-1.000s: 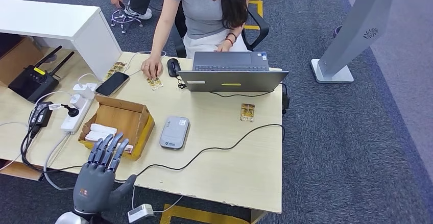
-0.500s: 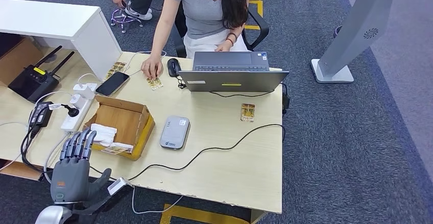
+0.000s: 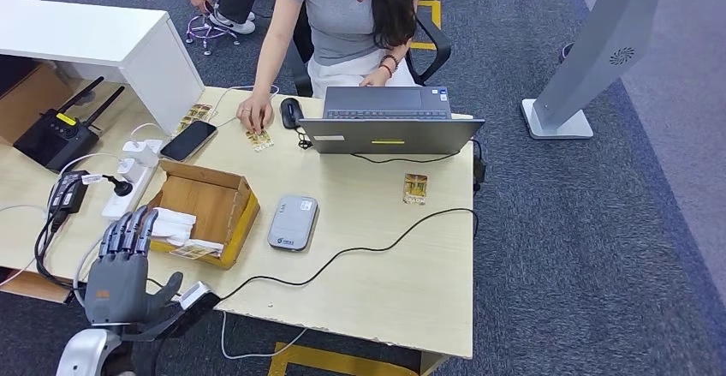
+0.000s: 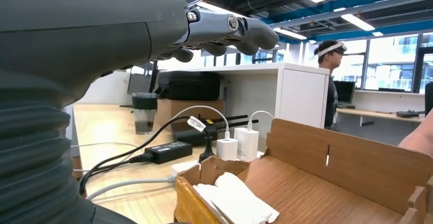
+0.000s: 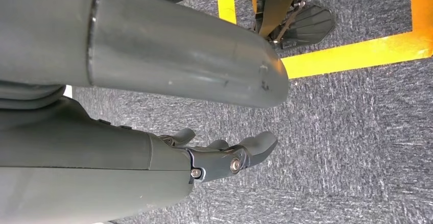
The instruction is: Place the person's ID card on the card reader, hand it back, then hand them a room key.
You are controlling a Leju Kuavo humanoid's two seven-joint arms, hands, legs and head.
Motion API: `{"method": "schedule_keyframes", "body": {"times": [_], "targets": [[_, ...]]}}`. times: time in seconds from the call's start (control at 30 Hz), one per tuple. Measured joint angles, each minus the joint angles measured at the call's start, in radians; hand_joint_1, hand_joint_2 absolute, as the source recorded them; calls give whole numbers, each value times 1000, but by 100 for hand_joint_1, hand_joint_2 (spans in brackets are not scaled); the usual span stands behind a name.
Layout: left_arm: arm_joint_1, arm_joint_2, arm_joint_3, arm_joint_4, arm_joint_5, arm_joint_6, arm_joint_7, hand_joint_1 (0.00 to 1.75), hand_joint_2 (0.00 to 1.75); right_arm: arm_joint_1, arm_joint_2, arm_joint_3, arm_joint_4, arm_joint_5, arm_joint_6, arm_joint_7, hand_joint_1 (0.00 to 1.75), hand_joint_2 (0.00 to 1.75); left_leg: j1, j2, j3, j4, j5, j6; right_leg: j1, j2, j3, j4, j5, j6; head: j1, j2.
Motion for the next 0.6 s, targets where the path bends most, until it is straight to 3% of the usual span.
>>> {"method": "schedule_keyframes", "body": {"times": [0.6], "targets": [[-49, -2, 0, 58, 3, -54, -4, 0, 175, -3, 0, 0, 0, 16, 6, -1, 0, 0, 0, 0, 0, 0, 0, 0, 0, 0, 0, 0, 0, 0, 0, 0]]}}
